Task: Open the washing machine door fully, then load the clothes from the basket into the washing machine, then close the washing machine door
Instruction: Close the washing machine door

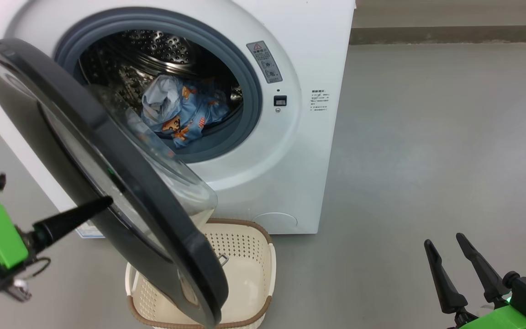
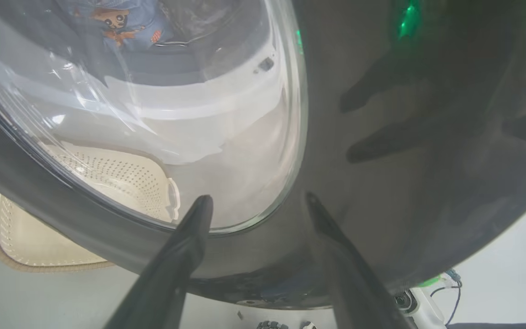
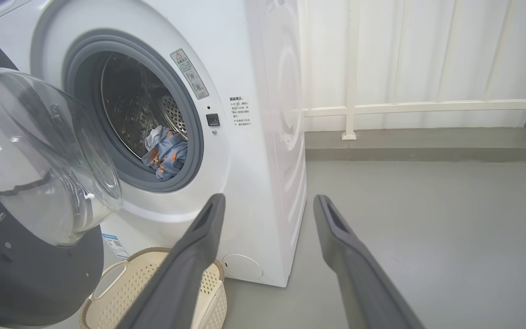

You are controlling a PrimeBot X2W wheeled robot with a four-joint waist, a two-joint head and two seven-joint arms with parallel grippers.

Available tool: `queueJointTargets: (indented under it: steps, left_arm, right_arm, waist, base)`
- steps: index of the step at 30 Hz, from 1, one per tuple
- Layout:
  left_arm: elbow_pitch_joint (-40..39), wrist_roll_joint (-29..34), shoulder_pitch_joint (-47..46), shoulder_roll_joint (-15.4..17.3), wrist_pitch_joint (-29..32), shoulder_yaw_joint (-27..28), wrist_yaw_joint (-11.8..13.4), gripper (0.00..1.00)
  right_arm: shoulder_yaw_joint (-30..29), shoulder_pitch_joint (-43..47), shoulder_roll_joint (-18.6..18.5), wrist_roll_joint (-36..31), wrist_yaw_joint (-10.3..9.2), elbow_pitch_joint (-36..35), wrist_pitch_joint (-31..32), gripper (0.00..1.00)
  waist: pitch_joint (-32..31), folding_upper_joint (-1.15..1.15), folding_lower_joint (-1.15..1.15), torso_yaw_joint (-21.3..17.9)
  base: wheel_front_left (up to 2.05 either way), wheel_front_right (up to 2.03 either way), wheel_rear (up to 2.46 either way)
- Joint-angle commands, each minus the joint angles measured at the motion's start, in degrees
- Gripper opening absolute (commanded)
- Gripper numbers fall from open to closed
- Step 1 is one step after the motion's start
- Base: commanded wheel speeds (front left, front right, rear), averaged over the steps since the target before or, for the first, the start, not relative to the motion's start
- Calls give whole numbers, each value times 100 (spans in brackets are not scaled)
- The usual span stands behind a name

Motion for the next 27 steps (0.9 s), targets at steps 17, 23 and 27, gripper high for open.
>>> queueJointTargets:
  steps: [17, 23, 27]
  left_arm:
    - [-492, 562, 1505, 212, -2441, 477, -64, 100]
    - [-468, 649, 1955, 259, -3291, 330, -64, 100]
    - [-426, 714, 2190, 329, -3978, 149, -64, 100]
  right_arm:
    - [-76, 43, -144, -67, 26, -189, -47, 100]
    - [-141, 90, -168, -57, 26, -193, -47, 100]
    - [-200, 135, -192, -54, 26, -200, -47, 100]
  waist:
    - [-54, 0, 0, -269]
    - [-76, 0, 0, -393]
    - [-90, 0, 0, -461]
  base:
    - [0, 0, 0]
    - [0, 0, 0]
    - [0, 0, 0]
